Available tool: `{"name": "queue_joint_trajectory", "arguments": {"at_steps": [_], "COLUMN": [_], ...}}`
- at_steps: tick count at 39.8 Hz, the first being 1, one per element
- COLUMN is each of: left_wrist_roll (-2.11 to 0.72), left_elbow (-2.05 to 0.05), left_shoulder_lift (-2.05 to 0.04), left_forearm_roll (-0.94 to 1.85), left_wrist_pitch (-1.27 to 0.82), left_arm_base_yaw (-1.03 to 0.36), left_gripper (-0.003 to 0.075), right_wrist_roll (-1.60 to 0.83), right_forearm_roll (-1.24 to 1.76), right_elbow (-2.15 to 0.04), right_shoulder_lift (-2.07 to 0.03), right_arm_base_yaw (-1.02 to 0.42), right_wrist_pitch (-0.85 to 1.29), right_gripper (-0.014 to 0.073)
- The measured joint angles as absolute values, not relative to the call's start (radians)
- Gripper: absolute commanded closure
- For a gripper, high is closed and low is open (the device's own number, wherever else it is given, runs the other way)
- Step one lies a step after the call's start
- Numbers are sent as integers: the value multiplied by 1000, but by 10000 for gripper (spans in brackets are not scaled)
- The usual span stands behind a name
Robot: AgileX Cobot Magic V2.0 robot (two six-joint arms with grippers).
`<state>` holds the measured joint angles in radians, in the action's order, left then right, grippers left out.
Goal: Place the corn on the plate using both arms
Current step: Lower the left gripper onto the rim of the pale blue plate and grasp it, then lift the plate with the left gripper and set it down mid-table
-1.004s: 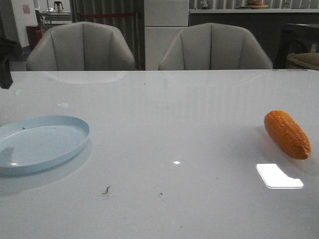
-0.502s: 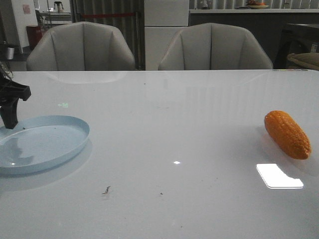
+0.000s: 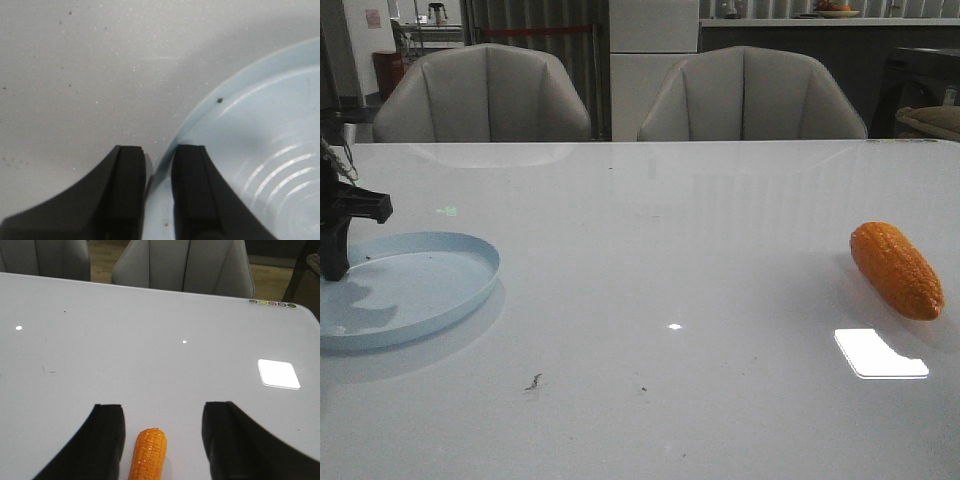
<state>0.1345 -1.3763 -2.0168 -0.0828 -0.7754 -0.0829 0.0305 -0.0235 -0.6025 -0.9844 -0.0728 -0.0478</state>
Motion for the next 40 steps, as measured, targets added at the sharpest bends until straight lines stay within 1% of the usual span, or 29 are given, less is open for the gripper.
{"name": "queue_joint_trajectory", "arguments": {"at_steps": [9, 13, 24, 33, 40], "left_wrist_roll": [134, 134, 134, 134, 134], "left_elbow": [-1388, -1420, -1639, -1807, -1850], "left_shoulder_lift": [-2017, -2019, -2028, -2028, -2028], "left_forearm_roll": [-80, -98, -125, 44, 222], "left_wrist_pitch": [-792, -830, -1009, -1094, -1102], "left_arm_base_yaw": [-83, -83, -83, -83, -112], "left_gripper": [631, 631, 631, 631, 631], "right_wrist_roll": [31, 31, 31, 31, 31], "right_forearm_roll": [-24, -24, -24, -24, -24], "right_elbow": [-602, -602, -602, -602, -602], "right_shoulder_lift": [-984, -984, -984, -984, -984], "right_arm_base_yaw": [-73, -73, -73, -73, -73], "right_wrist_pitch": [-48, -48, -48, -48, -48], "right_gripper": [134, 134, 134, 134, 134]}}
